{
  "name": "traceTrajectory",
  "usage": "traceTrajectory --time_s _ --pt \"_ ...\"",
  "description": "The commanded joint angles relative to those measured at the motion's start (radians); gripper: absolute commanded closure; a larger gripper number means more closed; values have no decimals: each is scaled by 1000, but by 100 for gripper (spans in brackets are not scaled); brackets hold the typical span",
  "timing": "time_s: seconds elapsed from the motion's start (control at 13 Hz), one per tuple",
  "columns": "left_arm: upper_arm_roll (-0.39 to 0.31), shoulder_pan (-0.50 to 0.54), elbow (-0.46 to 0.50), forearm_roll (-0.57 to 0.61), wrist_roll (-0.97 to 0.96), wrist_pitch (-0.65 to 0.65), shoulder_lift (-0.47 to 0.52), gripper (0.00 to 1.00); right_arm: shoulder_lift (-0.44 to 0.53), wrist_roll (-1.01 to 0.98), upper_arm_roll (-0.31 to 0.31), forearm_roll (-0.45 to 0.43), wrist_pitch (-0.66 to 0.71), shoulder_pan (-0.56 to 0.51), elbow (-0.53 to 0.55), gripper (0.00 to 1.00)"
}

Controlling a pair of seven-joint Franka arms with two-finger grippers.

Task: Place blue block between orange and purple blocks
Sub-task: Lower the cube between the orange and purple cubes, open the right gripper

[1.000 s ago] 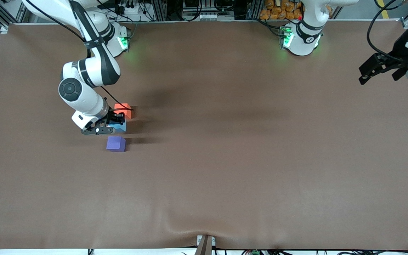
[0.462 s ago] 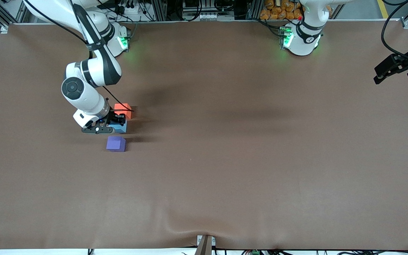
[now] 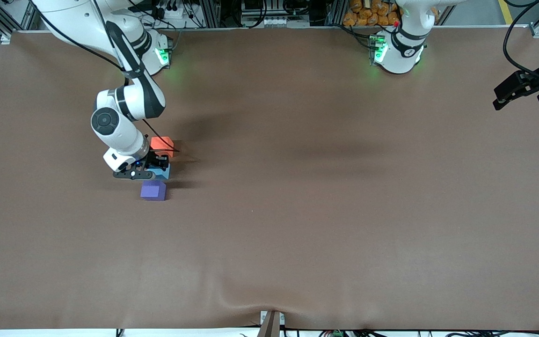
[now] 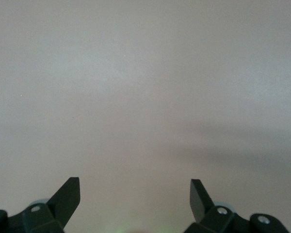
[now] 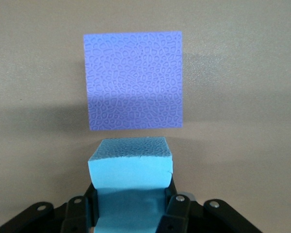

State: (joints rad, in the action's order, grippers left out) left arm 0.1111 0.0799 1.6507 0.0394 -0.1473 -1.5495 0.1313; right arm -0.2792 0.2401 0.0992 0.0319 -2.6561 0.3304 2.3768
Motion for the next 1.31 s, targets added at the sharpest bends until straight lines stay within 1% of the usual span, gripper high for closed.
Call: traceTrajectory --time_s 0.0,0.08,0.15,0.23,0.31,0.54,0.62,0.77,0.92,1.08,1.15,1.23 --pt "12 15 -6 -10 23 22 14 0 -52 5 -7 2 -88 -27 15 95" --pt "13 14 -3 -10 23 41 16 0 -54 5 -7 2 -88 -27 15 59" --pt "13 14 -6 -10 22 46 16 0 -54 7 -7 2 -78 -30 10 1" --pt "13 14 -6 -12 22 46 14 0 -52 8 -7 2 -68 -31 7 0" --pt "13 14 -6 -12 22 46 14 0 -38 21 -7 2 -27 -28 -1 0" --pt "15 11 -6 -12 22 48 14 0 47 33 -7 2 176 -27 -72 0" --pt "15 11 -6 -12 22 48 14 0 72 42 -9 3 288 -25 -121 0" --pt "16 8 -6 -12 22 48 16 0 78 138 -10 23 535 -2 -284 0" --pt "22 8 -6 -12 22 48 16 0 74 194 -9 25 754 22 -475 0" --pt "28 8 -8 -12 20 48 16 0 71 185 -1 23 873 7 -621 0" --pt "29 8 -8 -12 20 48 16 0 66 176 -3 22 916 -13 -712 0" --pt "29 9 -9 -12 20 48 16 0 58 174 -3 23 992 -34 -829 0"
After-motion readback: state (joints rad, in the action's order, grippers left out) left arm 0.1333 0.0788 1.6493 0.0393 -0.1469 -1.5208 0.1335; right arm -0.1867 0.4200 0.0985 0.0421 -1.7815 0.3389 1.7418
